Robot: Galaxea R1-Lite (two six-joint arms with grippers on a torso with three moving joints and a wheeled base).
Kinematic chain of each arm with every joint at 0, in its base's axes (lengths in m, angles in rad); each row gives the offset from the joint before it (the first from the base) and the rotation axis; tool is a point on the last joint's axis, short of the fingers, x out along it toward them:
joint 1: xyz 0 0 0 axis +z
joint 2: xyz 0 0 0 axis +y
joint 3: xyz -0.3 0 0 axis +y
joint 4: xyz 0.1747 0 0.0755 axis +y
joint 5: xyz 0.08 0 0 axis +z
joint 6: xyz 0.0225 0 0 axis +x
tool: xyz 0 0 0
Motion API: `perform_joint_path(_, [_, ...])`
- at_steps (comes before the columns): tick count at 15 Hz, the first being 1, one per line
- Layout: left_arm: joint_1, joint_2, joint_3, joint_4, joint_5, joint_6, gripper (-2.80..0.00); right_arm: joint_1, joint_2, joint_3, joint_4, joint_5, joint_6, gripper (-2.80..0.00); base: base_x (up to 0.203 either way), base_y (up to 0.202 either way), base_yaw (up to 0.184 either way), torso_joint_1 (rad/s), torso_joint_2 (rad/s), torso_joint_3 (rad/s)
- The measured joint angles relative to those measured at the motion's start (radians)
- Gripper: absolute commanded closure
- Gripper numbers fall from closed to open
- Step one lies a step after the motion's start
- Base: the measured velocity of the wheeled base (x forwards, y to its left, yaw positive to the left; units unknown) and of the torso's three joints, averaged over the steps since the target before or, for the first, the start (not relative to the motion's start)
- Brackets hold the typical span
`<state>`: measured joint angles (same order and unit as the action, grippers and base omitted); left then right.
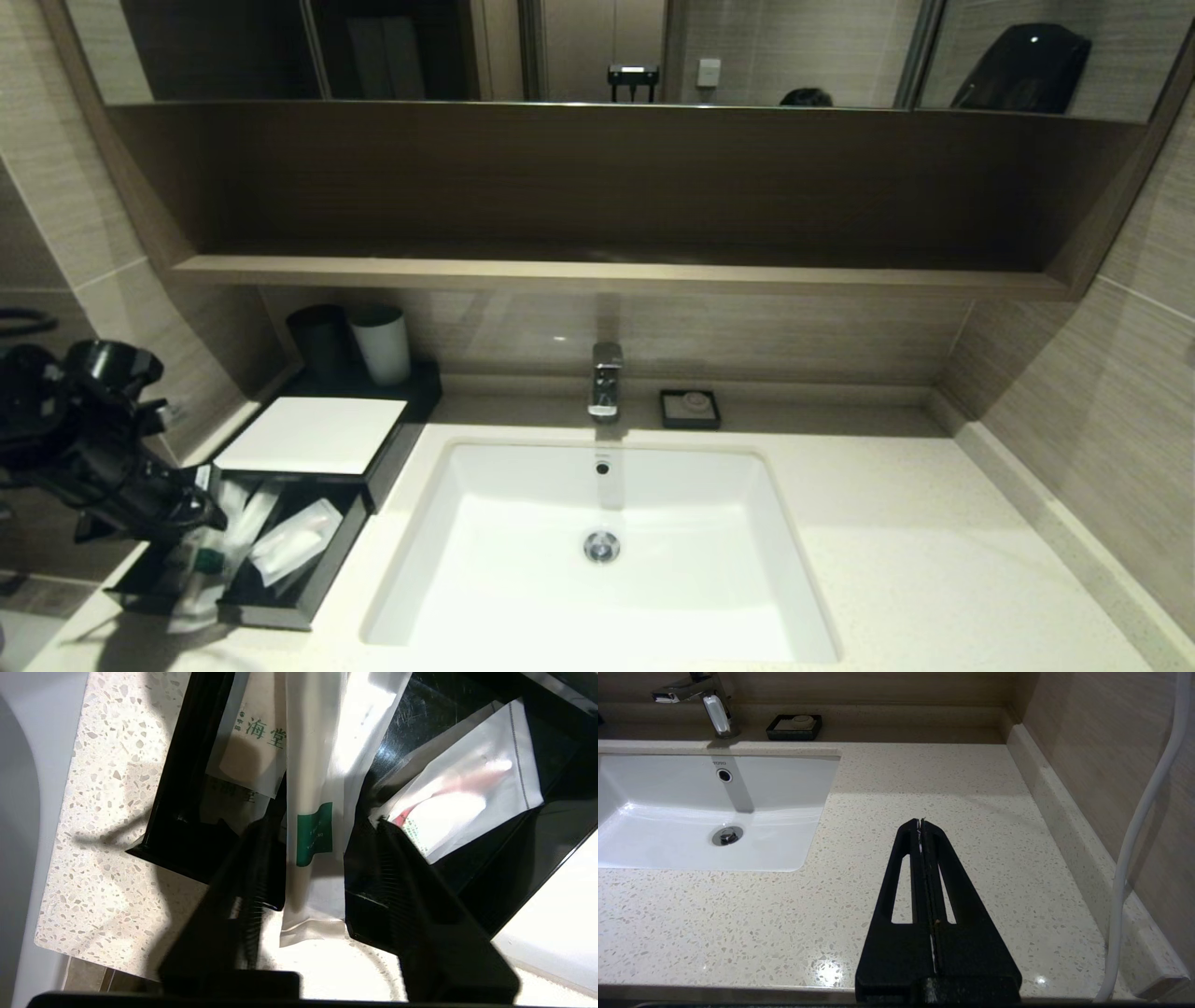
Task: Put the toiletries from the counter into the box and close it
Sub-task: Place the bathroom toiletry into the drawer
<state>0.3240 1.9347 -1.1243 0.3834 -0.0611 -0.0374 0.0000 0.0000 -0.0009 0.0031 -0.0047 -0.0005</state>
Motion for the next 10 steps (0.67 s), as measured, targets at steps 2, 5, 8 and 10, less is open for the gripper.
perform_joint_path(2, [0.003,0.015,-0.001,-0.005,0.001,0.001,-2.8,0.0,0.0,0.0,0.0,0.0,0.0,0.0,0.0,0.0,0.0,0.0,0.0,0.0])
perform_joint_path(5, [0.014,0.049,-0.02,-0.006,0.0,0.001,-2.8,0.0,0.0,0.0,0.0,0.0,0.0,0.0,0.0,0.0,0.0,0.0,0.0,0.0])
perform_joint_path(8, [0.016,0.078,-0.029,-0.006,-0.003,0.001,-2.8,0.0,0.0,0.0,0.0,0.0,-0.001,0.0,0.0,0.0,0.0,0.0,0.0,0.0])
perform_joint_path(10, [0.016,0.087,-0.029,-0.005,-0.007,0.0,-2.8,0.0,0.0,0.0,0.0,0.0,-0.001,0.0,0.0,0.0,0.0,0.0,0.0,0.0])
